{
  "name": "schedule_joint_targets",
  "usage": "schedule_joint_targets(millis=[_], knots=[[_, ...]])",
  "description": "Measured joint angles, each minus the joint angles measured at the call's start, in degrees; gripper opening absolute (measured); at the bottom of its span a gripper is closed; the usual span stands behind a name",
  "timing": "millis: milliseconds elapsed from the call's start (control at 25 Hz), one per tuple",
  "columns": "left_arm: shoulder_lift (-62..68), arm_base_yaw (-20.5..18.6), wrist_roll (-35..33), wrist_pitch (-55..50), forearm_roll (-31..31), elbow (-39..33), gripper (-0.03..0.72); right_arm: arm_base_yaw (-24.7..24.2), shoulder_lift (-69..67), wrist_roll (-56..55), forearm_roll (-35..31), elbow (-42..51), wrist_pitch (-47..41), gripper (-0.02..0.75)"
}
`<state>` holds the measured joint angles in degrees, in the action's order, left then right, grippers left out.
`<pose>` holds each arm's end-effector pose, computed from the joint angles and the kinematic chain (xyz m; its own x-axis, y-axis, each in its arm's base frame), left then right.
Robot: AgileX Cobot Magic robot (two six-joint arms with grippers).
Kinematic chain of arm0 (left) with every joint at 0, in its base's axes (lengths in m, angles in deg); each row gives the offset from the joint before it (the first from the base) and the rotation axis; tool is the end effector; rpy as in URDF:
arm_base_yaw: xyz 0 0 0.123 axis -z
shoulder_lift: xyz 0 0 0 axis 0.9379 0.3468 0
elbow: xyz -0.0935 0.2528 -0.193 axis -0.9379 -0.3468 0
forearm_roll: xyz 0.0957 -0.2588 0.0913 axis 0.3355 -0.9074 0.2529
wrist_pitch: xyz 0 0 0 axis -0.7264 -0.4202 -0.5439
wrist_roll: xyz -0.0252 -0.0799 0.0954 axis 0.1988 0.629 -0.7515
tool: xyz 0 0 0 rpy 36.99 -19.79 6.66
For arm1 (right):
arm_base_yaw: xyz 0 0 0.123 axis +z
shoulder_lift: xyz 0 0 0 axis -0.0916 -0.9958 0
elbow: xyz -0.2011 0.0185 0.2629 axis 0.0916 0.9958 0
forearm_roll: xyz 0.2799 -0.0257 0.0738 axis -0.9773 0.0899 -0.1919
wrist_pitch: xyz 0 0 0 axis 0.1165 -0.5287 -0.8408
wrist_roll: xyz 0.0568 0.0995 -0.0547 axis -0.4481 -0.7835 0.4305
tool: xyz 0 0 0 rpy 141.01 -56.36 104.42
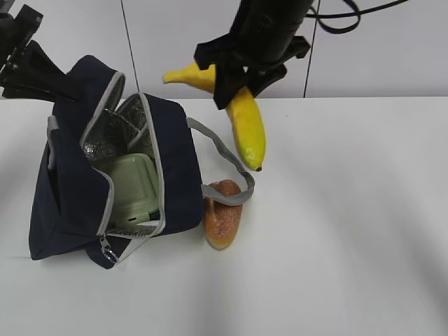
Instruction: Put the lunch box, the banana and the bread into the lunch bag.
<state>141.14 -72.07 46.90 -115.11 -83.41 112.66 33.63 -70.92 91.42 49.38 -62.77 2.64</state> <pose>0.4037 -0.0732 0.3050 -0.9677 -0.0897 -0.2358 0.1038 0.7103 -0.6962 0.4469 0.2641 0.3170 -0.8169 -0.4342 -0.3796 -0.5168 0.8432 0.1478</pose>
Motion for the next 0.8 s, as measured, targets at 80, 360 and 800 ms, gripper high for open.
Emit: schedule_joint_targets(millis=[80,360,800], knots=[[0.0,0.0,0.0,0.0,0.0,0.0,-0.014,2.2,-0.7,-0.5,0.0,0.0,0.0,0.330],[0.0,0.0,0.0,0.0,-0.1,0.0,-0.014,6.9,-5.1,-4.2,-1.8,0.0,0.1,0.330],[0.0,0.0,0.0,0.0,-0.1,0.0,-0.014,7.6,-6.2,-9.1,-10.4,0.0,10.7,0.330]])
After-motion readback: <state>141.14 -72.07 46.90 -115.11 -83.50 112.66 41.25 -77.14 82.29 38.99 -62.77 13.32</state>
